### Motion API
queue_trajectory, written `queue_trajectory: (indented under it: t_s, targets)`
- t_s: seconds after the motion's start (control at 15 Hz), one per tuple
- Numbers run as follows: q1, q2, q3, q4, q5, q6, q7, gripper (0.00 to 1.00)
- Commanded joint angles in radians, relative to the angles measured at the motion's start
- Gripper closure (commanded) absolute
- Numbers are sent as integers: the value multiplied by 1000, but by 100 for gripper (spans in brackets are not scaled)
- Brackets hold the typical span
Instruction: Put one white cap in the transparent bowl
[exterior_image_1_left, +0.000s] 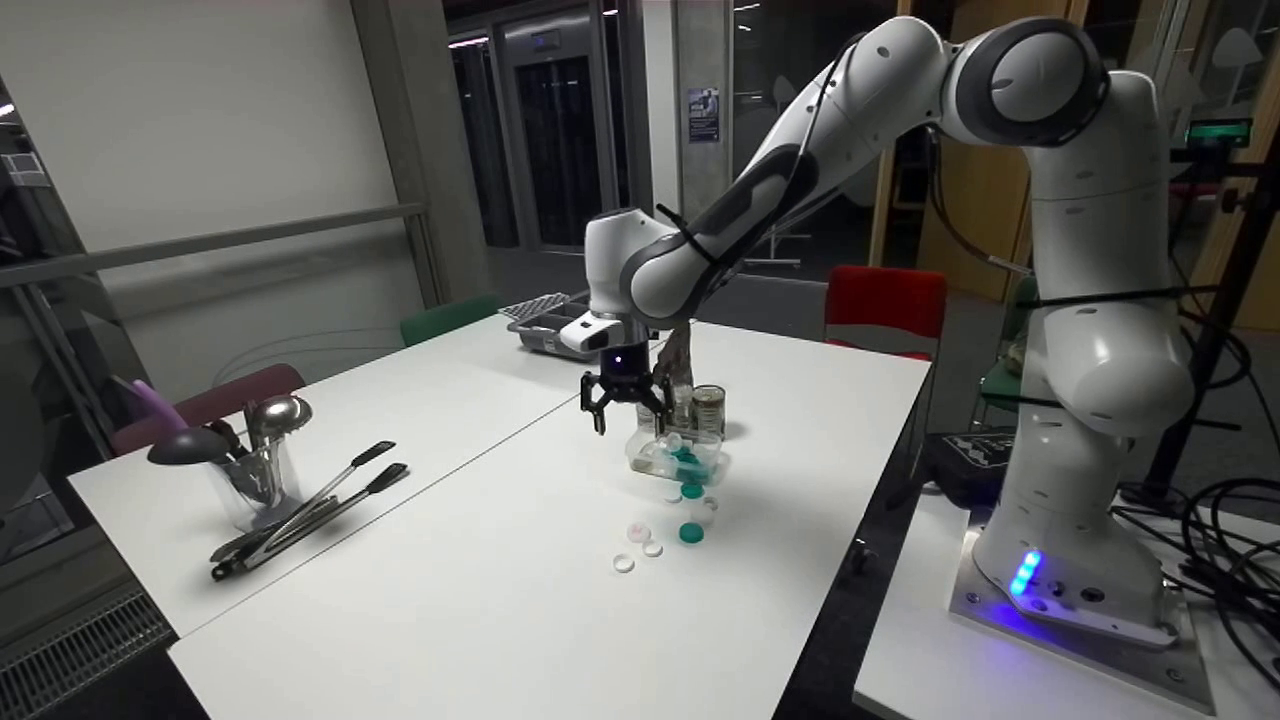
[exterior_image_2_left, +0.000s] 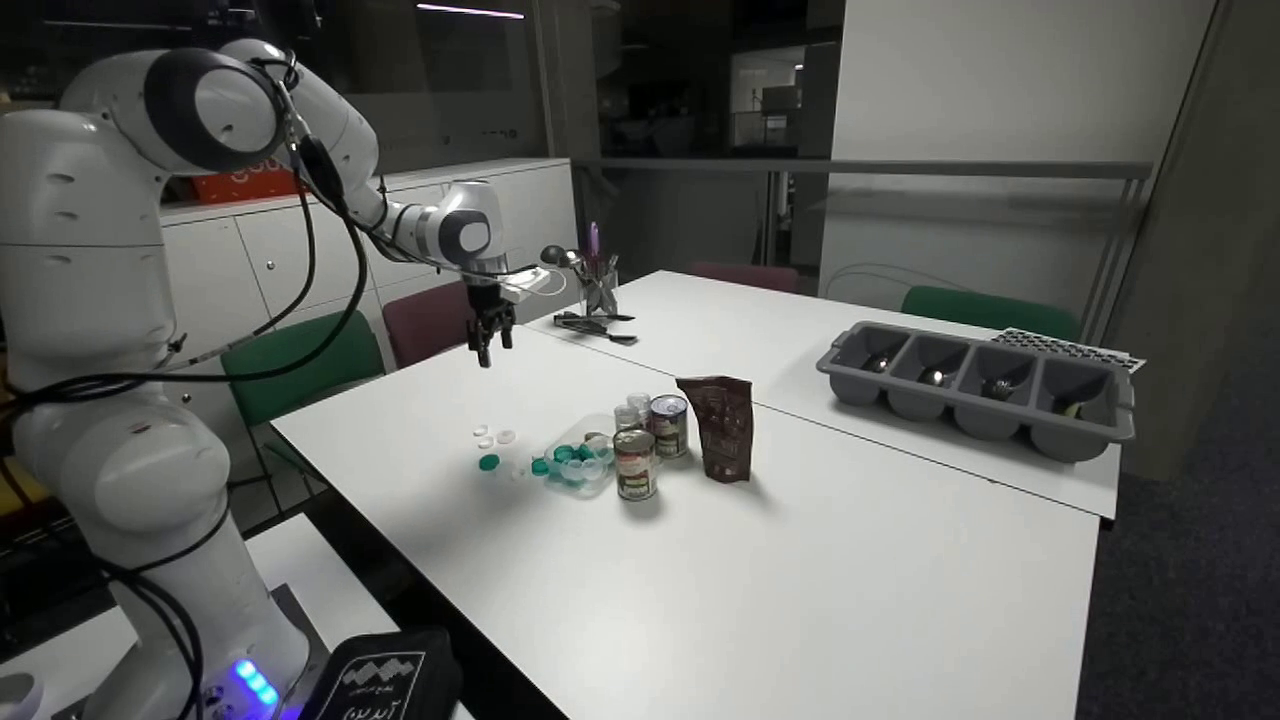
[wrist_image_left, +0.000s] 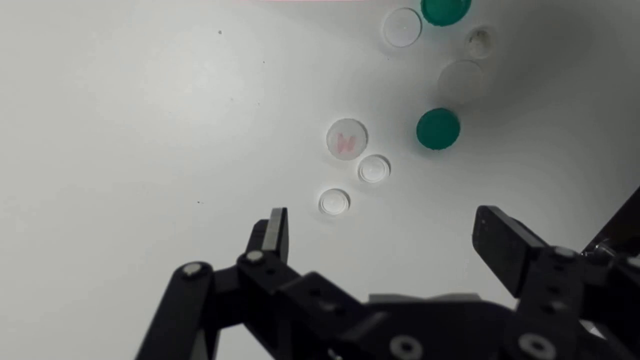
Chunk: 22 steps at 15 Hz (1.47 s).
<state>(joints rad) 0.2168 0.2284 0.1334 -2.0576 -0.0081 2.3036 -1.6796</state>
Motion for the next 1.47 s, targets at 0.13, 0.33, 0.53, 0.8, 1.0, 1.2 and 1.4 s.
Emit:
queue_trajectory:
  t_s: [0.13,0.33,0.53,0.8,1.0,1.2,1.4]
  targets:
    - [-36,21,43,9,-11,-3,9,0]
    - [-36,20,43,9,-11,-3,9,0]
    - [-41,34,45,21,-9,-10,-18,0]
    - [-83,124,73,66,67,-1,-144,0]
    - [-117,201,96,97,100,-5,-237,0]
    - [-143,282,109,134,100,-11,-300,0]
    - [-162,362,124,186,101,-31,-343,0]
